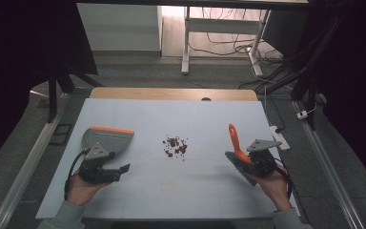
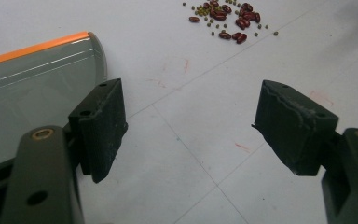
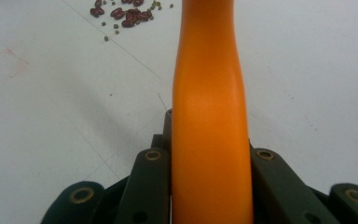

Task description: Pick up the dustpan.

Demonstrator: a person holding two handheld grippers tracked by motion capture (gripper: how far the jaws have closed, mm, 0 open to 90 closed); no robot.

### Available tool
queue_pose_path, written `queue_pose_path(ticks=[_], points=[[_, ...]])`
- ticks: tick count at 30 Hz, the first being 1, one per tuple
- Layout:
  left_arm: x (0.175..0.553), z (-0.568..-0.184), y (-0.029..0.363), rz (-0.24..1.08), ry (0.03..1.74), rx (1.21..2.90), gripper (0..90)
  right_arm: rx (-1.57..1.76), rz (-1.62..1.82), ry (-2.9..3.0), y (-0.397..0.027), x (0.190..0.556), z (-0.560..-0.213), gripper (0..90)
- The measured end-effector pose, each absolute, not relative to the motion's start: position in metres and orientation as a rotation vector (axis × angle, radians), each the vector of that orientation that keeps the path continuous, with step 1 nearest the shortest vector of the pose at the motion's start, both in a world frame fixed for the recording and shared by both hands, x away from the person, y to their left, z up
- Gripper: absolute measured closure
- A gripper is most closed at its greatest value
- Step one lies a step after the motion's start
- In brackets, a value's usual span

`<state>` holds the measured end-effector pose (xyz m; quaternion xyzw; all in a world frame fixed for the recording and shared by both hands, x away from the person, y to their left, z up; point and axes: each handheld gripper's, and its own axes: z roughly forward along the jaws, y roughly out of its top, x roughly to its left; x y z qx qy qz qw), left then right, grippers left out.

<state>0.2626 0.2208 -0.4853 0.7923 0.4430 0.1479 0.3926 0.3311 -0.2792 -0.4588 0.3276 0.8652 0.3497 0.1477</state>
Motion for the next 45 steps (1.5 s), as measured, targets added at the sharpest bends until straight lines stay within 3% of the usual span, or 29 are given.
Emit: queue_pose_path(ticks=[20, 45], points=[[0.274, -0.45, 0.213, 0.388, 1.244, 2.05, 24.4, 0.944, 1.022, 2.487, -0.28, 0.331, -0.456, 77.0], [0.283, -0.453, 0.276, 0.361, 1.471, 2.041, 18.4, 0.946, 0.978, 2.502, -0.279, 0.333, -0.462, 77.0]])
